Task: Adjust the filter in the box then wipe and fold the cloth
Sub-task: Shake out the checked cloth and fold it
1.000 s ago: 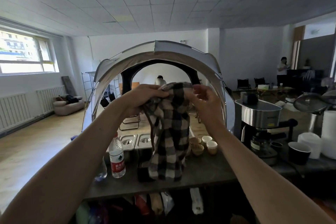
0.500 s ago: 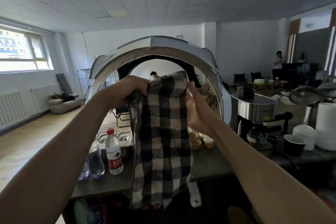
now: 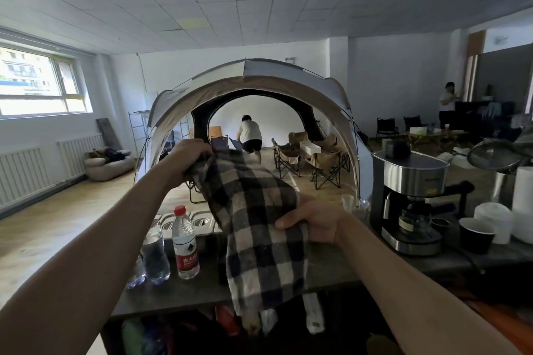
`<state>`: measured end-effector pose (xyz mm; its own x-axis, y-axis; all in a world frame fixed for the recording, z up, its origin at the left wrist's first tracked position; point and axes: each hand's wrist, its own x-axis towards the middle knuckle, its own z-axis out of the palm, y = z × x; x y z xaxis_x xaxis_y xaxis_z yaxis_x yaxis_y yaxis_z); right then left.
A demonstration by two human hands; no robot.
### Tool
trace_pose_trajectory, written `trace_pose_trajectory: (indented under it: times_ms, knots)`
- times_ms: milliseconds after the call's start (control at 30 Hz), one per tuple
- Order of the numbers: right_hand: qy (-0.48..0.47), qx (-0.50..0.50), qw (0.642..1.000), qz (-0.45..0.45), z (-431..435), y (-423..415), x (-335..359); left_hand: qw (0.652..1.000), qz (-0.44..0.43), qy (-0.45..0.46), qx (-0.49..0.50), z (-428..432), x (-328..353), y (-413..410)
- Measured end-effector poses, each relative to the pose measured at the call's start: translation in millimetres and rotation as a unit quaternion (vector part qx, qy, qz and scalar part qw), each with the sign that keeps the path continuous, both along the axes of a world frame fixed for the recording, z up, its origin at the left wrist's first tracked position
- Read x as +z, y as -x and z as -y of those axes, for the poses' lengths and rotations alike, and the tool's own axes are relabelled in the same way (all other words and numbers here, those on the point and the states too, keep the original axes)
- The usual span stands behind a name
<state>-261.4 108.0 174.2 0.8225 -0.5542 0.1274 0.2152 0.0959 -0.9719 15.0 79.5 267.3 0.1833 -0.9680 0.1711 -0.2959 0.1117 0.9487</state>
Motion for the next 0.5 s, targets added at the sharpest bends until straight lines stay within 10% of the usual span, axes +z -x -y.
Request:
trace_pose_trajectory:
  times_ms: [233, 400, 500]
  knots:
    - [-0.009, -0.076, 0.996, 0.041, 8, -2, 32, 0.95, 0.271, -0.041, -0.148, -23, -38, 6]
    - [-0.041, -0.096, 0.988, 0.11, 12, -1, 49, 0.947, -0.179, -0.006, -0.268, -46, -42, 32]
    - [-0.049, -0.129, 0.984, 0.115, 13, -3, 58, 0.938, -0.14, 0.048, -0.314, -49, -47, 46]
